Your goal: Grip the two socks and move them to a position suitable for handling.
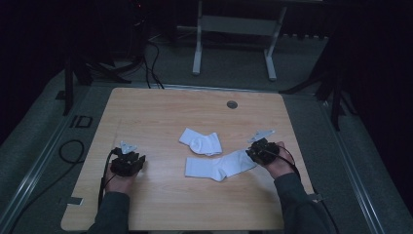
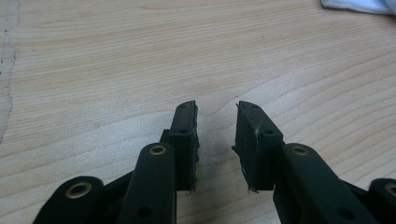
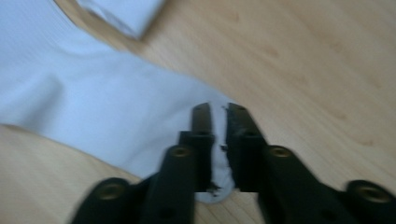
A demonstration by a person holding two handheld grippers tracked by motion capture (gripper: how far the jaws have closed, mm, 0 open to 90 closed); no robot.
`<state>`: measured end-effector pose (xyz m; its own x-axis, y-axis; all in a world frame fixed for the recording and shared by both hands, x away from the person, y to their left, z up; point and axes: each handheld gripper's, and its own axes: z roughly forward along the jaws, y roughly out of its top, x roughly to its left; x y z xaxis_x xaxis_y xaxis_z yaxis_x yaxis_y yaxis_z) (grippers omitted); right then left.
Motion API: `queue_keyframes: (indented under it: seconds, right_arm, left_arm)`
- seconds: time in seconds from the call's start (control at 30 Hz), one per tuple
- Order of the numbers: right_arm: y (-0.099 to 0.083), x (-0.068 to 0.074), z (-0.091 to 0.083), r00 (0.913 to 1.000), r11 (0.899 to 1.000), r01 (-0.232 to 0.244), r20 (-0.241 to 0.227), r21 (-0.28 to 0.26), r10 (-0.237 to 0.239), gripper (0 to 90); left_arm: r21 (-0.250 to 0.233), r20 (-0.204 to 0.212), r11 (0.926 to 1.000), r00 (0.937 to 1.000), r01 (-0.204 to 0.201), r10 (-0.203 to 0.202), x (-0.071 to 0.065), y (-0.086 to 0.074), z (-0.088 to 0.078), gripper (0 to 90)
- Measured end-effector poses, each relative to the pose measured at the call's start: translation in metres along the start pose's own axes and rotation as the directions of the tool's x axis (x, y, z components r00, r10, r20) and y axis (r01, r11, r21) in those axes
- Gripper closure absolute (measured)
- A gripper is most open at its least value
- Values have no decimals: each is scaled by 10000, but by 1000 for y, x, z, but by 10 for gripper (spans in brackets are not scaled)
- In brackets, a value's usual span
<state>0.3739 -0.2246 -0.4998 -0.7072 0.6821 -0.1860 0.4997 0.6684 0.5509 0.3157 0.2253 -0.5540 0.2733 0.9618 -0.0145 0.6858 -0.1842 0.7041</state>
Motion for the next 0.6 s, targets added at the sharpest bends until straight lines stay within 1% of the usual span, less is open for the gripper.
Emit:
queue_keyframes:
  seconds: [0.07,0.23,0.27,0.33,0.43,0.6]
  right_arm:
    - [-4,0,11,10000,9996,-18,55,275,16,896]
    - [-12,-2,33,9996,9966,-217,-159,800,230,897]
    - [-14,-2,36,9995,9959,-227,-179,871,243,898]
    - [-16,-2,37,9991,9964,-303,-267,791,325,898]
    - [-16,2,35,9991,9957,-243,-311,890,272,898]
    - [-16,20,32,9987,9969,154,-503,776,-115,897]
  left_arm:
    - [25,7,10000,10000,-5,5,0,0,0,687]
    - [-9,9,10000,10000,32,-32,0,0,0,687]
    - [-14,5,10000,10000,35,-35,1,0,0,687]
    - [2,-3,10000,10000,22,-22,1,0,0,687]
    - [29,-15,10000,10000,-14,14,0,0,1,687]
    - [28,-37,10000,10000,-5,5,0,0,1,687]
